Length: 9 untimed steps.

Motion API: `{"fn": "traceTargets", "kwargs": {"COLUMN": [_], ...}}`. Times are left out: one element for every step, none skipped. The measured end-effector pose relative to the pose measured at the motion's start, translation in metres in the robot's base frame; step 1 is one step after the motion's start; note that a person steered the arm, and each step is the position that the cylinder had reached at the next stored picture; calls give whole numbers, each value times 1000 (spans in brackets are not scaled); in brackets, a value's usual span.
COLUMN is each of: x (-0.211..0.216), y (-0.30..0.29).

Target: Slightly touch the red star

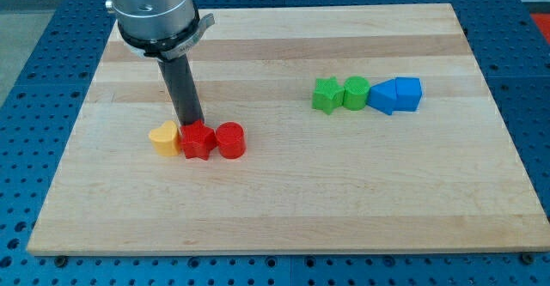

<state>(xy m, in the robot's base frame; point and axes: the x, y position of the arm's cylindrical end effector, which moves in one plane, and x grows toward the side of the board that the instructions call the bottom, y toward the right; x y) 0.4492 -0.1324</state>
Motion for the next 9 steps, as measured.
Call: {"fn": "traceTargets", "kwargs": {"x": [0,0,-1,-6,-19,-29,-34,-50,-77], "y": [0,0,0,0,0,0,1,15,21]}}
